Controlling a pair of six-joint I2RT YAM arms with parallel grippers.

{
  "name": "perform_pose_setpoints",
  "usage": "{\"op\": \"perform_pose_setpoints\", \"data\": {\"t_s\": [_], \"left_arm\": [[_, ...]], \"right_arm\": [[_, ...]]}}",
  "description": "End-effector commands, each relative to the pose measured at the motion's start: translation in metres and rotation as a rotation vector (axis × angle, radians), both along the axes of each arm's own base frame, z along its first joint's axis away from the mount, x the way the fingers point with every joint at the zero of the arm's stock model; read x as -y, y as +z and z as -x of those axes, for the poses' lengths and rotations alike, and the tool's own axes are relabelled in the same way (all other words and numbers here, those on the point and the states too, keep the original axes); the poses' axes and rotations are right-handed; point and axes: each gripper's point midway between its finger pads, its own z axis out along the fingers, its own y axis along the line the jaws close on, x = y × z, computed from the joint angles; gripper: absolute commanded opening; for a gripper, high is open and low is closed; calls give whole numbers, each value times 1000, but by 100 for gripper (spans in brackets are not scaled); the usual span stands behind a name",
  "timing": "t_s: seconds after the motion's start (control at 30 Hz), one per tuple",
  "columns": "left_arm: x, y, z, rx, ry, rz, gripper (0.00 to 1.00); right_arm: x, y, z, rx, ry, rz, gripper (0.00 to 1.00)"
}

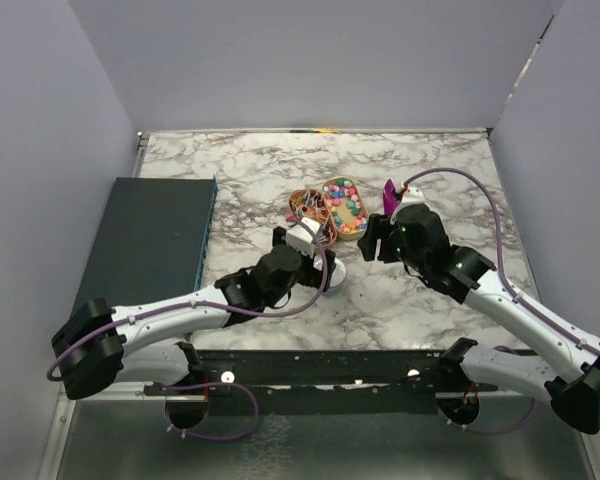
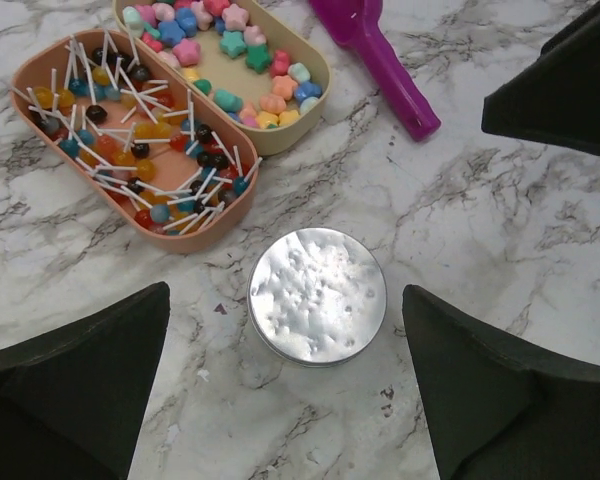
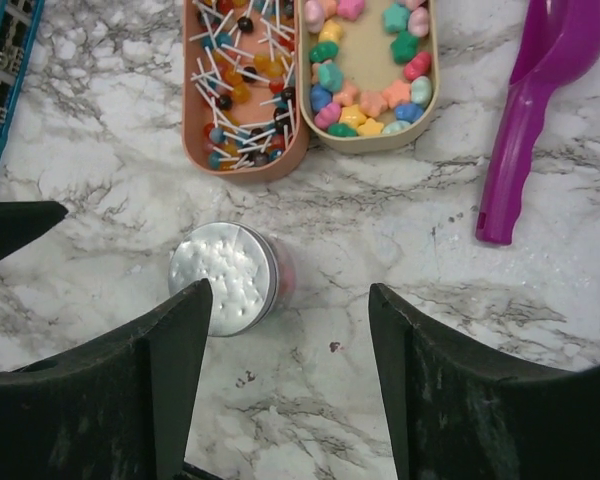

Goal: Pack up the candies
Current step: Reset both arms

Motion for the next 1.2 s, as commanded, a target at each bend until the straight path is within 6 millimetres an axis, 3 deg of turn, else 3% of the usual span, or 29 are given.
{"op": "perform_pose_setpoints", "data": {"t_s": [0.0, 0.1, 0.23, 0.4, 0.57, 0.67, 0.77, 1.17], "left_arm": [[-28, 10, -8, -84, 105, -151, 99], [-29, 31, -19, -81, 109, -152, 99], [-44, 43, -49, -139, 131, -134, 99], [-82, 60, -89, -181, 237, -78, 99], [-135, 95, -110, -93, 421, -19, 99], [-151, 114, -108, -31, 476, 25, 99], [-156, 121, -98, 10, 471, 64, 99], [-183, 137, -56, 203, 440, 126, 99]], "right_arm": [[19, 20, -13, 71, -92, 59, 69], [26, 30, -19, 102, -122, 87, 73], [30, 43, -30, 107, -136, 65, 78], [43, 50, -46, 67, -144, 5, 80], [63, 62, -55, 60, -155, -137, 81], [58, 69, -49, 89, -111, -204, 84], [65, 72, -42, 156, -129, -214, 99], [109, 86, -21, 317, -286, -158, 100]]}}
